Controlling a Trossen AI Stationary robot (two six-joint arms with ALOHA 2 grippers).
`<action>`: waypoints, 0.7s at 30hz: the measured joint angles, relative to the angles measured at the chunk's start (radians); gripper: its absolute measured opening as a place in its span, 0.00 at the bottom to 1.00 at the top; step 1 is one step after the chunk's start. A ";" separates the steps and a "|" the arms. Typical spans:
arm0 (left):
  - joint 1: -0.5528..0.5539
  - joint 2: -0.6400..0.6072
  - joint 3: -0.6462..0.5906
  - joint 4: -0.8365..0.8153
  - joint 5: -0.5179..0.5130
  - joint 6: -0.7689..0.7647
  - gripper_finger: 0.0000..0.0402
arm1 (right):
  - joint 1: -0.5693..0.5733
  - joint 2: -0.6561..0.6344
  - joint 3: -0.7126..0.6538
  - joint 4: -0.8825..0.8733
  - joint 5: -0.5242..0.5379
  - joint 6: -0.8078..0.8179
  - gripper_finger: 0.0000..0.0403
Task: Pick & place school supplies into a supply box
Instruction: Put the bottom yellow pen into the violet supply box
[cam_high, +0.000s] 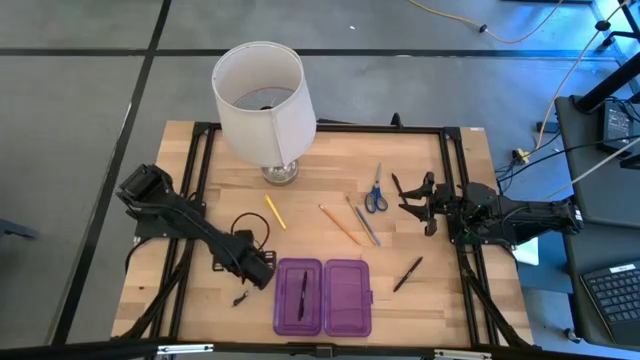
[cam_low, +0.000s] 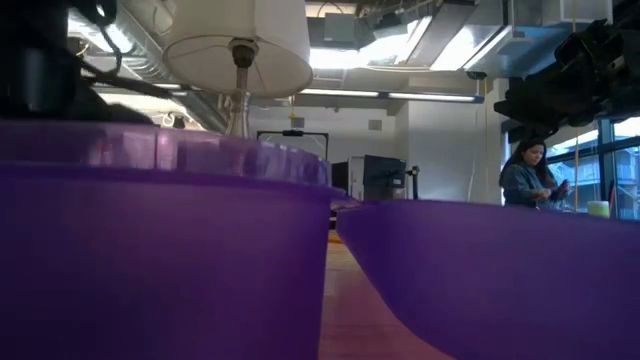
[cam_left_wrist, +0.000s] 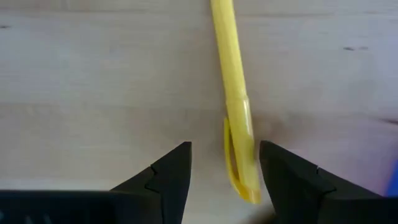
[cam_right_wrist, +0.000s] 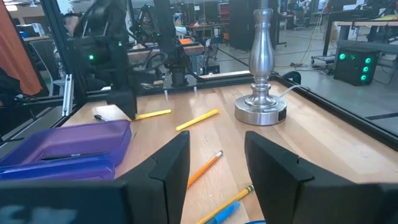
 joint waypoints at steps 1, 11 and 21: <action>0.003 0.005 0.000 0.001 0.000 0.005 0.45 | 0.000 0.000 0.000 0.000 0.000 0.000 0.39; 0.017 0.017 0.000 0.022 0.020 0.064 0.44 | 0.000 0.000 0.000 0.000 0.000 0.000 0.39; 0.027 0.018 0.000 0.034 0.025 0.079 0.22 | 0.000 0.000 0.000 0.000 0.000 0.000 0.39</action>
